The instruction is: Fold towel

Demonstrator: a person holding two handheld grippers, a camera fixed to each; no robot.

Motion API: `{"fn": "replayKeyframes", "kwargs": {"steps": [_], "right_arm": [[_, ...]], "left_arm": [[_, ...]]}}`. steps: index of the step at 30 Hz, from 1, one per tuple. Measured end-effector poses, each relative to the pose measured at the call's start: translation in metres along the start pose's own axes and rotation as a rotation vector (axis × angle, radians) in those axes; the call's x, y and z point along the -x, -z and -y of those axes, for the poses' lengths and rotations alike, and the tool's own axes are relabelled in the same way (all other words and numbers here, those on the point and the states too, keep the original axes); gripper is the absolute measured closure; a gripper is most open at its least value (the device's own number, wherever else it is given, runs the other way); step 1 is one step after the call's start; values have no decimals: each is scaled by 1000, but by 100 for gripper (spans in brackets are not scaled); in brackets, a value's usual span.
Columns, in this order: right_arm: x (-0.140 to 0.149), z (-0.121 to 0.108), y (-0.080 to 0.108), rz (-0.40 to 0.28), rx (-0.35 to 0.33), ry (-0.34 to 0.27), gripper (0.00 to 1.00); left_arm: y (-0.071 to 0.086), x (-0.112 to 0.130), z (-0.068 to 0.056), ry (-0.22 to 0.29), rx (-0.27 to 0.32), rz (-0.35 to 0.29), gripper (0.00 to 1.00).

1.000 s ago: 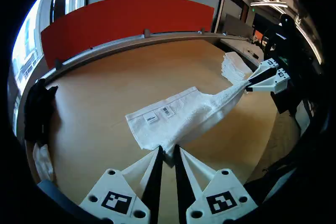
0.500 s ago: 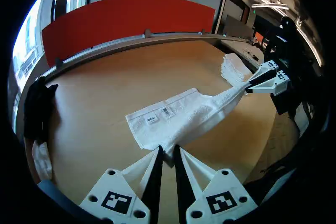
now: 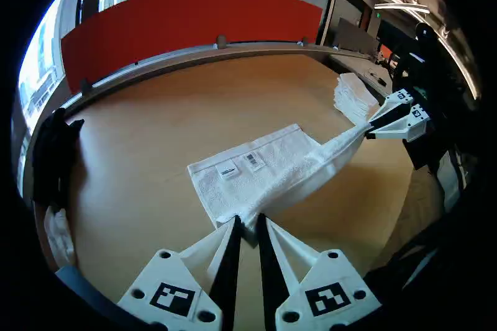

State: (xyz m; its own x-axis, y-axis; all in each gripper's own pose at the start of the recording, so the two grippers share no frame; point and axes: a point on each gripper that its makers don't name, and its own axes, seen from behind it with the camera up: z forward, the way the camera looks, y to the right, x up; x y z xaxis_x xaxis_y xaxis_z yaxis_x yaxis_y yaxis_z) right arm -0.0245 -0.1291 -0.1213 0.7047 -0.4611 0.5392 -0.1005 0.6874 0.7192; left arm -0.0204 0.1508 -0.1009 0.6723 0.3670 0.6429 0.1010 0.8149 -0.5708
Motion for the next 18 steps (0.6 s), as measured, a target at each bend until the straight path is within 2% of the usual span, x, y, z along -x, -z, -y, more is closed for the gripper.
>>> {"fn": "replayKeyframes", "kwargs": {"steps": [8,18], "right_arm": [[6,-16,-20,29,3,-10,85],[6,-37,-42,53,11,-35,85]], "left_arm": [[-21,2,8,11,-4,19,81],[-48,-4,28,24,-43,26,81]]}}
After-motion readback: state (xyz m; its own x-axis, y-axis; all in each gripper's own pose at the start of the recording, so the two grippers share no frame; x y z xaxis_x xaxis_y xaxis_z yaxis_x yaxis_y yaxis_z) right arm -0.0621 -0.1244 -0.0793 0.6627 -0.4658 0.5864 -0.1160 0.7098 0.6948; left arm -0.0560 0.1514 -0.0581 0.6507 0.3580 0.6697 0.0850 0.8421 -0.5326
